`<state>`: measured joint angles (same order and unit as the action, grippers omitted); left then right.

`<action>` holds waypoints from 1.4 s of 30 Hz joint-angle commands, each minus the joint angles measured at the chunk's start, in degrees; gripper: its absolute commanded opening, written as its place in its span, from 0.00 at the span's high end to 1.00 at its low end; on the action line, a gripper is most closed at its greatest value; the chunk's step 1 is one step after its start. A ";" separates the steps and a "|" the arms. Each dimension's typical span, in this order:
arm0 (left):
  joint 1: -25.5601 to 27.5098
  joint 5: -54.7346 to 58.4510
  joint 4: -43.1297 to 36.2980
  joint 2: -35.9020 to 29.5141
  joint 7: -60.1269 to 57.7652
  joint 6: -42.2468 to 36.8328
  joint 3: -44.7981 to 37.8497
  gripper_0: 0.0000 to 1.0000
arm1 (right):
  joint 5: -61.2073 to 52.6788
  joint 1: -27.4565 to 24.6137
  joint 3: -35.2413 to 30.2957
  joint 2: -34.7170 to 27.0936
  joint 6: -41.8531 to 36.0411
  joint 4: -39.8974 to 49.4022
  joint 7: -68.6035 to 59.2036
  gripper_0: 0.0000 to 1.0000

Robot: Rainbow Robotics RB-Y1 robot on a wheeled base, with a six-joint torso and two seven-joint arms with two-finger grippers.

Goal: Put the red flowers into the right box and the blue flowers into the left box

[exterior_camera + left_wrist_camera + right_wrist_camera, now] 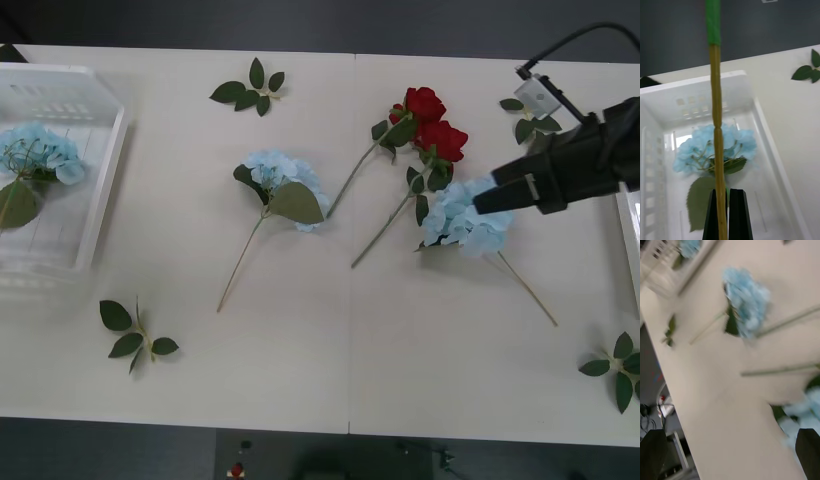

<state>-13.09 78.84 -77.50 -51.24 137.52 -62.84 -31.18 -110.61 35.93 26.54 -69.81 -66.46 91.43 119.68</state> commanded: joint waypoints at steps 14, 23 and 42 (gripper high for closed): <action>-0.09 -0.09 6.22 -3.52 0.38 5.45 0.95 0.00 | 28.60 -3.93 12.66 1.26 11.17 -5.03 -8.41 0.00; -3.61 2.28 -6.18 -3.52 -6.39 -9.14 6.75 0.00 | 30.54 -3.93 12.66 9.78 19.61 -12.15 -7.09 0.00; -17.05 -55.64 -19.45 26.01 -43.91 -11.52 38.56 0.00 | 33.96 -3.93 12.66 15.32 27.43 -16.46 -5.16 1.00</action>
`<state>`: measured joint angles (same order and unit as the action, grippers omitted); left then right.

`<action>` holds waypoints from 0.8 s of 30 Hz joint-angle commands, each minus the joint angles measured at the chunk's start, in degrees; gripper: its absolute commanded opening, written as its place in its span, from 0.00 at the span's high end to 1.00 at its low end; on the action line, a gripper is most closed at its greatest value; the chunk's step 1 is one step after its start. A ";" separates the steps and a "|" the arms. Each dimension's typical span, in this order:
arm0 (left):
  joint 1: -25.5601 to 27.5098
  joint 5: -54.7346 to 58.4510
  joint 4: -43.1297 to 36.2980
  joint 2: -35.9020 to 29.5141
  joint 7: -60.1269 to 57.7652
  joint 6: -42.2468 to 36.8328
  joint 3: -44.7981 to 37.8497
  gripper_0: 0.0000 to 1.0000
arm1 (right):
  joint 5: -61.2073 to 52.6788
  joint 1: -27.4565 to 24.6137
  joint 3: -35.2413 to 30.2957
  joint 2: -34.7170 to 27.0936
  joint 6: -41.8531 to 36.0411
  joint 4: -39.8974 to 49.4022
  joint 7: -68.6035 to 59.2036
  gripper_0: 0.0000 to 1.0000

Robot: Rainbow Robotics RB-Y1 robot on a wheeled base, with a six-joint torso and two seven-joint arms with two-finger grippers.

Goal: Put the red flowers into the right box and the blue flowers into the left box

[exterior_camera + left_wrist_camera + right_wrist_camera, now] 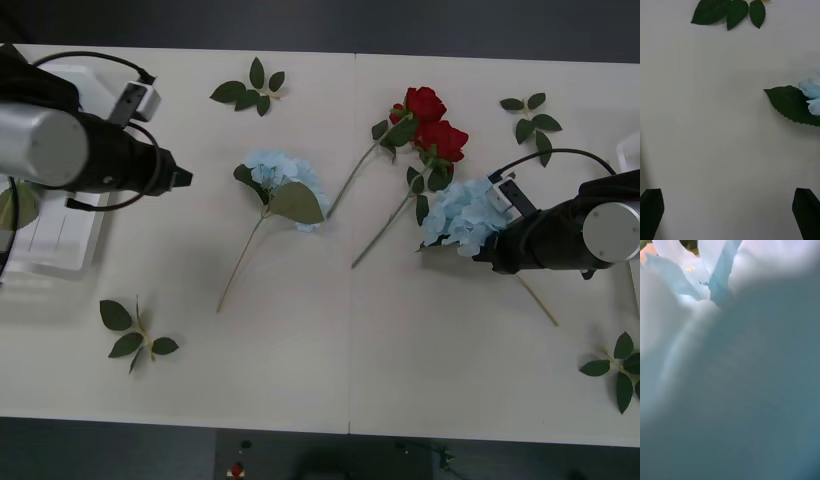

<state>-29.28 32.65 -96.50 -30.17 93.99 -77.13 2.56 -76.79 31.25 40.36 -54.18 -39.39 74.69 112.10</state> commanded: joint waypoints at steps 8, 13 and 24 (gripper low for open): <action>-0.87 -22.89 12.82 15.40 -0.91 16.84 13.61 0.00 | -0.38 0.83 -1.25 -0.23 0.63 0.37 2.69 1.00; -1.13 -23.42 18.98 16.81 -0.30 23.17 15.99 0.00 | -9.96 0.74 -7.49 -1.28 -5.35 0.46 3.48 1.00; -1.04 -23.24 19.42 16.11 -0.12 24.40 16.78 1.00 | -29.99 -1.63 -32.27 7.59 -31.54 0.72 25.80 1.00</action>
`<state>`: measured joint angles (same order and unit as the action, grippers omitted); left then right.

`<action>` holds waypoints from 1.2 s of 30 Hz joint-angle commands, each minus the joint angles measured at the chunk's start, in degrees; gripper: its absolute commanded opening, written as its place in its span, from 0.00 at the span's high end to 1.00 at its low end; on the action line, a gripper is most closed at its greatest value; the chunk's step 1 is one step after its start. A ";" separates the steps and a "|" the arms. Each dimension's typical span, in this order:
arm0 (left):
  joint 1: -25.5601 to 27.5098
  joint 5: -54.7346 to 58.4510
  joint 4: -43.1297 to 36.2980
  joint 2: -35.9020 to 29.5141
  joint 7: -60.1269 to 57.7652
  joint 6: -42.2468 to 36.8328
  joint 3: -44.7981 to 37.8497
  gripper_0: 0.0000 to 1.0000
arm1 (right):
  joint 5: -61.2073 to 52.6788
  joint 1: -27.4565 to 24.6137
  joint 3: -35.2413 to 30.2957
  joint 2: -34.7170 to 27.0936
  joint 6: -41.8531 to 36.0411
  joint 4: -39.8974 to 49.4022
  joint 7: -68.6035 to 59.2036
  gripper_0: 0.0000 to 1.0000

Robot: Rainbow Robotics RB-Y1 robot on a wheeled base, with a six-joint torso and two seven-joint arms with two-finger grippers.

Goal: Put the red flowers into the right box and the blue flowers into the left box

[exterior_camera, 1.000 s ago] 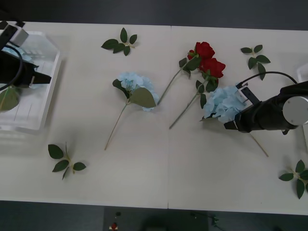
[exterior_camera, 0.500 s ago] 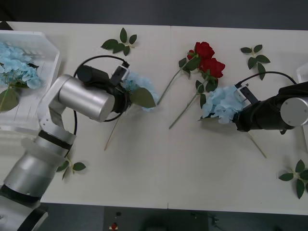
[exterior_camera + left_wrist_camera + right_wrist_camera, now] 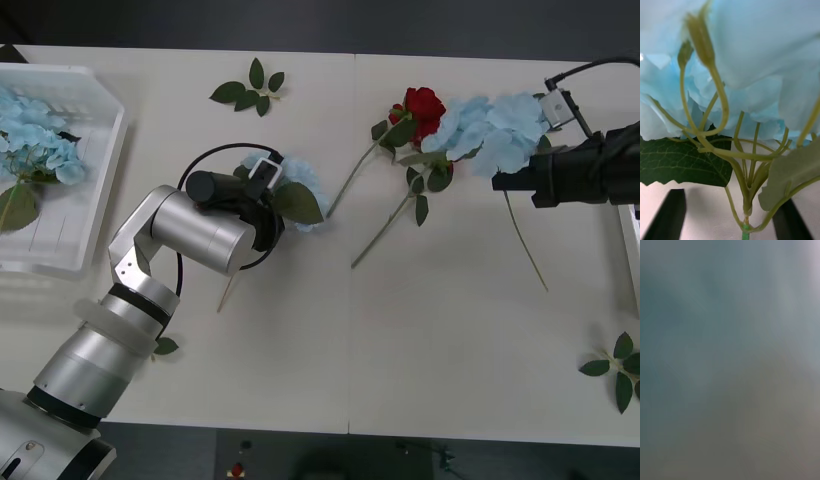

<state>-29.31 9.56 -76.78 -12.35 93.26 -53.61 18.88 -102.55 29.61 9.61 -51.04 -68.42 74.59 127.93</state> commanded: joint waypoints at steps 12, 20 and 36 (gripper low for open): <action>1.36 17.51 -17.00 -15.34 0.16 -3.43 -6.84 1.00 | -6.96 -1.40 -3.55 19.14 -2.68 4.07 27.07 1.00; 4.97 25.42 -24.65 -18.68 0.60 -12.14 -13.43 0.52 | -8.80 -1.40 -3.29 23.71 -1.10 4.07 27.07 1.00; 9.89 35.09 -26.49 -13.49 21.35 -17.06 -15.19 0.00 | -15.92 -1.22 1.20 24.76 3.29 4.51 27.07 1.00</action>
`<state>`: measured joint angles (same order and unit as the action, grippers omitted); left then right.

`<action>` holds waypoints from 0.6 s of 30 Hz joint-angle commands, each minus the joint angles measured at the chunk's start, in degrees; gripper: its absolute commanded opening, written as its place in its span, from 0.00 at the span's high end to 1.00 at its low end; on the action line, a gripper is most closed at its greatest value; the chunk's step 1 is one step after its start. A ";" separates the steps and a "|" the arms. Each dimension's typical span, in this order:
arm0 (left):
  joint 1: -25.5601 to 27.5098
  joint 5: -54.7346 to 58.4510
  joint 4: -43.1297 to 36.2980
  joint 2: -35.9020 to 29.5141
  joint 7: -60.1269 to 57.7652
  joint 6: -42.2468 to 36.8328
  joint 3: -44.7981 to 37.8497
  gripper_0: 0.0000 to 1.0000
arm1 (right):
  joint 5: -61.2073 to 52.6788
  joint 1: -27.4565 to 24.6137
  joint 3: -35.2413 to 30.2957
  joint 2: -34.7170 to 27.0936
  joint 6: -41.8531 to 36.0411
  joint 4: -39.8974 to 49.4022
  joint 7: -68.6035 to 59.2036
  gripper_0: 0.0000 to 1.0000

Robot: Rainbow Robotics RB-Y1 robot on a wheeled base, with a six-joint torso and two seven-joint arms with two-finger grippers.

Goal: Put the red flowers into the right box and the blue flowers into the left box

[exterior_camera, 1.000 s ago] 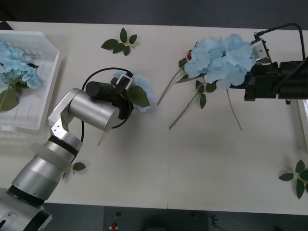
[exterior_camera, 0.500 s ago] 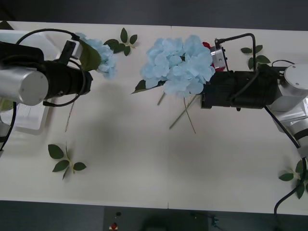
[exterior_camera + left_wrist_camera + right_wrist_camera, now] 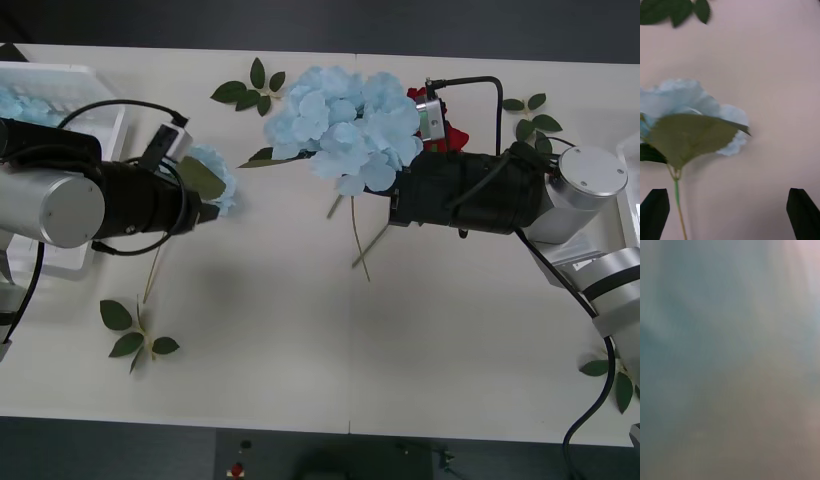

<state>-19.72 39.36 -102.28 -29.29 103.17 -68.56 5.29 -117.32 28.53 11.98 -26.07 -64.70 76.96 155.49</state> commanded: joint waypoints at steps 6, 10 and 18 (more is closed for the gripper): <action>-0.05 24.80 9.99 8.64 41.50 -2.28 -5.99 0.00 | -1.77 -0.14 -1.17 -0.38 -0.69 2.15 -0.49 1.00; -1.28 39.74 20.63 12.42 51.83 -1.40 -6.17 0.00 | -2.21 -0.05 -1.17 -0.47 -0.78 2.15 -0.49 1.00; -2.25 58.38 34.16 21.56 51.83 0.27 -1.77 0.00 | -2.74 -0.05 -1.17 -0.47 -0.96 2.15 -0.49 1.00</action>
<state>-20.61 95.18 -68.46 -9.89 154.80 -68.58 2.09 -118.92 28.52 11.80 -26.07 -65.52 77.02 155.49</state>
